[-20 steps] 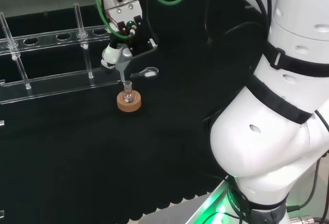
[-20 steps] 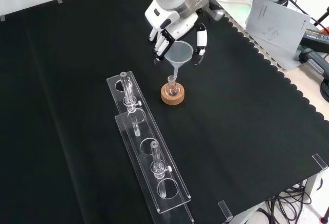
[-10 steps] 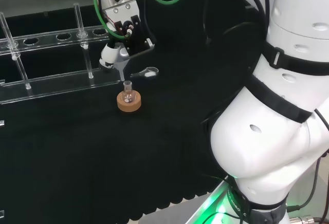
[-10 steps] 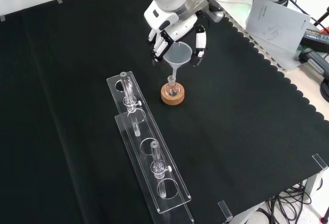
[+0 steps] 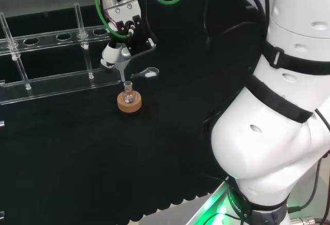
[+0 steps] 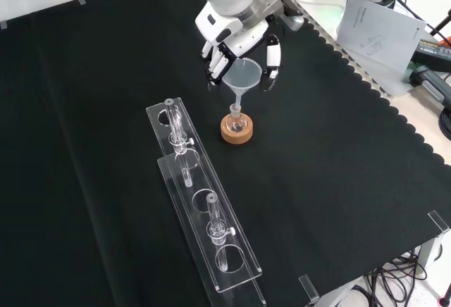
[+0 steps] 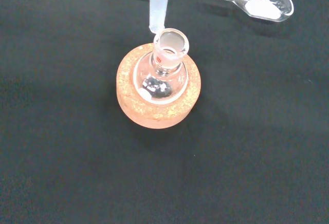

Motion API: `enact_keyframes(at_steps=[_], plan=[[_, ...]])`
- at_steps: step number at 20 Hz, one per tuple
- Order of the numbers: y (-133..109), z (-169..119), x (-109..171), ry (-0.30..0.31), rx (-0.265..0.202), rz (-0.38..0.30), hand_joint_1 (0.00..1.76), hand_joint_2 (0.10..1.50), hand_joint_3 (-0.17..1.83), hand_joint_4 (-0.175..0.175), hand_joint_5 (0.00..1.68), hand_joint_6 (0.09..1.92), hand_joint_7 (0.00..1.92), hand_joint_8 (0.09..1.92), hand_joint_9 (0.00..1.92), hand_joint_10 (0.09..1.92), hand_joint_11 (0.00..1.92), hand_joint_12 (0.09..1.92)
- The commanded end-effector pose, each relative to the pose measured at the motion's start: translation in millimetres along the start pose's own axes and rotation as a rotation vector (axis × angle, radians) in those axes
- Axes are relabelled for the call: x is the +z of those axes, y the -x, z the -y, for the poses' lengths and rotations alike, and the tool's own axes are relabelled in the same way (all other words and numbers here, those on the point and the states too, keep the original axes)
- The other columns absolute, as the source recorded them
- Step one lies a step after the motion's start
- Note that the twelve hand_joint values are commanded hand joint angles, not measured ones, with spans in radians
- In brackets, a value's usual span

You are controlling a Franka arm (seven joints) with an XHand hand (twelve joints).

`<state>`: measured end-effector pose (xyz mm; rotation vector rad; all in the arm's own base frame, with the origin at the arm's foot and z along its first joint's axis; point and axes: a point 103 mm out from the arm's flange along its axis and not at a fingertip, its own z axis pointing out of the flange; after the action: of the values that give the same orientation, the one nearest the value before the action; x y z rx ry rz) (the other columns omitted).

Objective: Place the funnel on the round-bottom flask.

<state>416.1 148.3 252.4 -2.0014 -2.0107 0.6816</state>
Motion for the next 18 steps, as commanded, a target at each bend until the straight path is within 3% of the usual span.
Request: enact_keyframes(at_steps=[1,6,9,16,18], plan=[[4,-3,3,-0.012,-0.009,-0.004,0.76,0.79,0.56,-0.083,0.45,0.33,0.52,0.84,0.98,0.76,0.5,1.3],[16,-3,5,-0.02,-0.007,-0.007,0.76,0.79,0.56,-0.083,0.45,0.33,0.52,0.84,0.98,0.76,0.5,1.3],[7,-3,6,-0.02,0.023,-0.002,0.76,0.79,0.55,-0.083,0.46,0.33,0.52,0.84,0.98,0.76,0.5,1.3],[5,-7,14,-0.031,-0.006,-0.023,0.76,0.79,0.55,-0.083,0.46,0.33,0.52,0.84,0.98,0.76,0.5,1.3],[4,-9,17,-0.043,0.03,-0.013,0.76,0.79,0.55,-0.083,0.46,0.33,0.52,0.84,0.98,0.76,0.5,1.3]])
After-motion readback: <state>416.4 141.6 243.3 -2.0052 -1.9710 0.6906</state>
